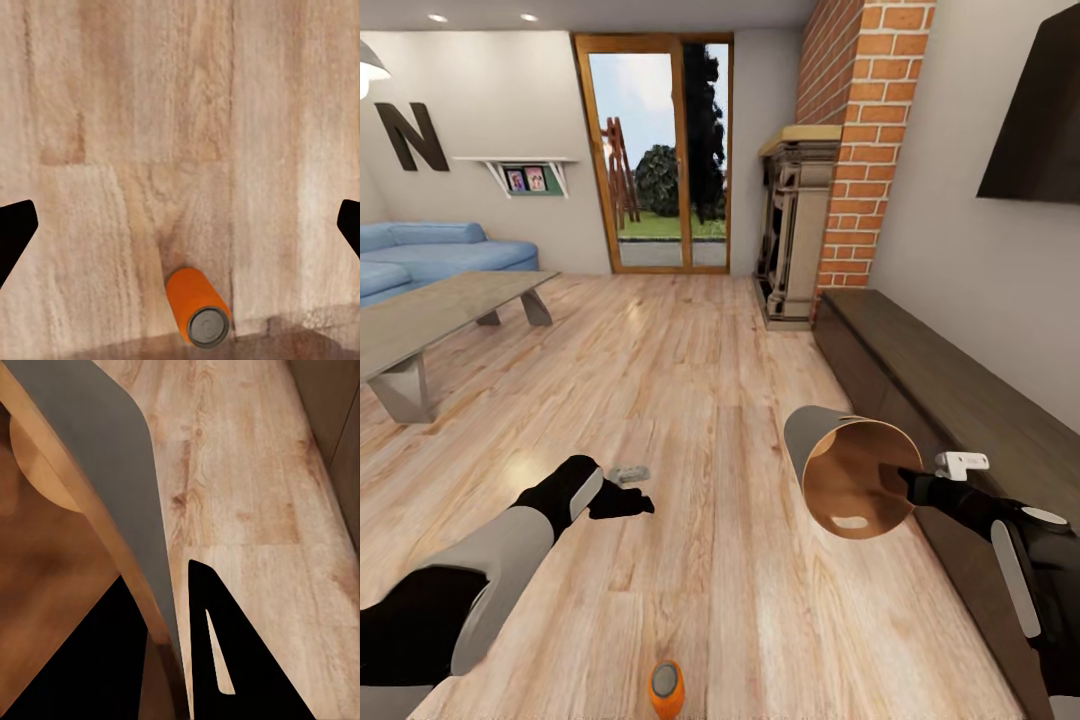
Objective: Put the three can of soda from the living room inside the tash can in the kitchen.
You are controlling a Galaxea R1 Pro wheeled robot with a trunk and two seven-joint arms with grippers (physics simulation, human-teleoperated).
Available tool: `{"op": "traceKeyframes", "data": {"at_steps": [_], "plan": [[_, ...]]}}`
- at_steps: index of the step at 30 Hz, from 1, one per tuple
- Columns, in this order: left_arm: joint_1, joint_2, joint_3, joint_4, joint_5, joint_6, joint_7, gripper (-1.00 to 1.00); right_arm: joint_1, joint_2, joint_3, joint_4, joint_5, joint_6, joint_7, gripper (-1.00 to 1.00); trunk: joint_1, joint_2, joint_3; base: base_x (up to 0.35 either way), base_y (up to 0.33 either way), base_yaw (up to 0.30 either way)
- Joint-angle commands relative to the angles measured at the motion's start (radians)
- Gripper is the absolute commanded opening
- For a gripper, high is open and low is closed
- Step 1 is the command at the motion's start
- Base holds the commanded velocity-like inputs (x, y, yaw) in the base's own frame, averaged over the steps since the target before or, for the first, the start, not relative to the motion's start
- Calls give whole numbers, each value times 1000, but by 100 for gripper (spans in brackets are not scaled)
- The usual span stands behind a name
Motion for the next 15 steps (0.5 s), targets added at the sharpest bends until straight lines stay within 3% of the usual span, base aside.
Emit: {"op": "traceKeyframes", "data": {"at_steps": [1, 15], "plan": [[0, -3, 0, 0, 0, 0, 0, 100, -1, 0, 0, -1, -20, 2, 3, -100, 4, -7, -5, 0, 0, 0], [0, -36, -21, 1, -1, 1, 0, 100, -1, 0, 0, -1, -20, 2, -1, -100, 17, -24, -79, 0, 0, 0]]}}
